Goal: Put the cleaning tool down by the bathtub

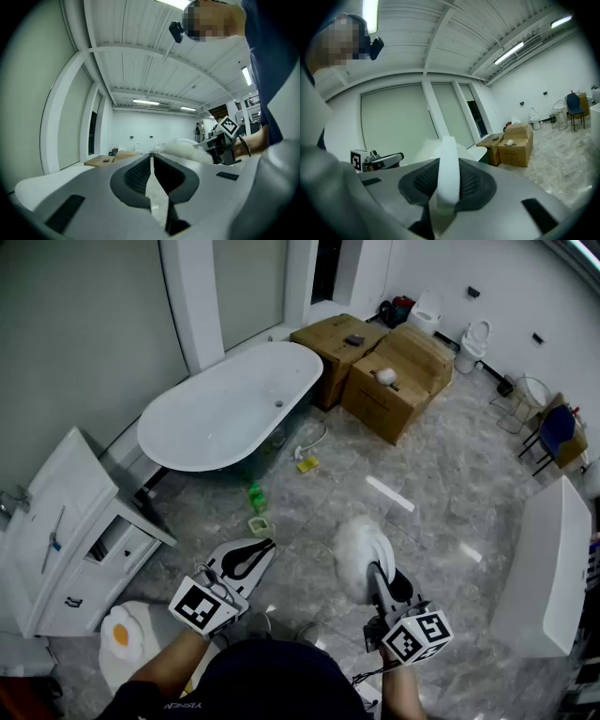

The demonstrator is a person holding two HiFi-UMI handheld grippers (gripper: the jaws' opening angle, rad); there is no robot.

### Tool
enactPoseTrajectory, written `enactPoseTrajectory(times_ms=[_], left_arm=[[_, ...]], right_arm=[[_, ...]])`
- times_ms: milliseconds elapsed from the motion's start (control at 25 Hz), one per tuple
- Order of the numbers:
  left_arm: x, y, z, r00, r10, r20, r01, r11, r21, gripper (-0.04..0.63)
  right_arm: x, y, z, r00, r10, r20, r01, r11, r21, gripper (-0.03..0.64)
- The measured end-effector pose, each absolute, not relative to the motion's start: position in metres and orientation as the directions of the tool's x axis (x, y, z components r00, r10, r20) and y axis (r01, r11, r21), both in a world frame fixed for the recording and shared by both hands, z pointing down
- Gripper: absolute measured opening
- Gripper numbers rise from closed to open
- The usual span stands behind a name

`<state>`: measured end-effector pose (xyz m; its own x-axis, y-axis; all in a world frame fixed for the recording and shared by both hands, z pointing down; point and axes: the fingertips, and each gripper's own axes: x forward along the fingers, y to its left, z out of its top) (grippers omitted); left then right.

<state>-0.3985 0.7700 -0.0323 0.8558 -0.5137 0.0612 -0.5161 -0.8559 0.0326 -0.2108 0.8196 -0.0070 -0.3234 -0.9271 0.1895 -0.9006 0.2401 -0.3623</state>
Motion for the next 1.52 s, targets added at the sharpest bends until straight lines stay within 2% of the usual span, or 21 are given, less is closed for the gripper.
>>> enactPoseTrajectory(times_ms=[120, 360, 720, 1520], left_arm=[[-0.396, 0.773, -0.039, 0.871, -0.491, 0.026, -0.491, -0.871, 0.022, 0.046], [-0.395, 0.773, -0.031, 0.853, -0.517, 0.075, -0.521, -0.853, 0.040, 0.046], [-0.384, 0.785, -0.032, 0.843, -0.533, 0.079, -0.536, -0.843, 0.038, 0.046], [-0.314, 0.819, -0.028, 0.829, -0.552, 0.084, -0.555, -0.832, 0.012, 0.046]], right_arm=[[-0.212, 0.820, -0.007, -0.327, -0.925, 0.195, -0.898, 0.239, -0.369, 0.092], [-0.206, 0.821, -0.007, -0.319, -0.928, 0.190, -0.896, 0.231, -0.379, 0.092], [-0.191, 0.833, -0.003, -0.326, -0.926, 0.192, -0.892, 0.234, -0.386, 0.092], [-0.110, 0.868, 0.009, -0.331, -0.927, 0.174, -0.883, 0.239, -0.403, 0.092]])
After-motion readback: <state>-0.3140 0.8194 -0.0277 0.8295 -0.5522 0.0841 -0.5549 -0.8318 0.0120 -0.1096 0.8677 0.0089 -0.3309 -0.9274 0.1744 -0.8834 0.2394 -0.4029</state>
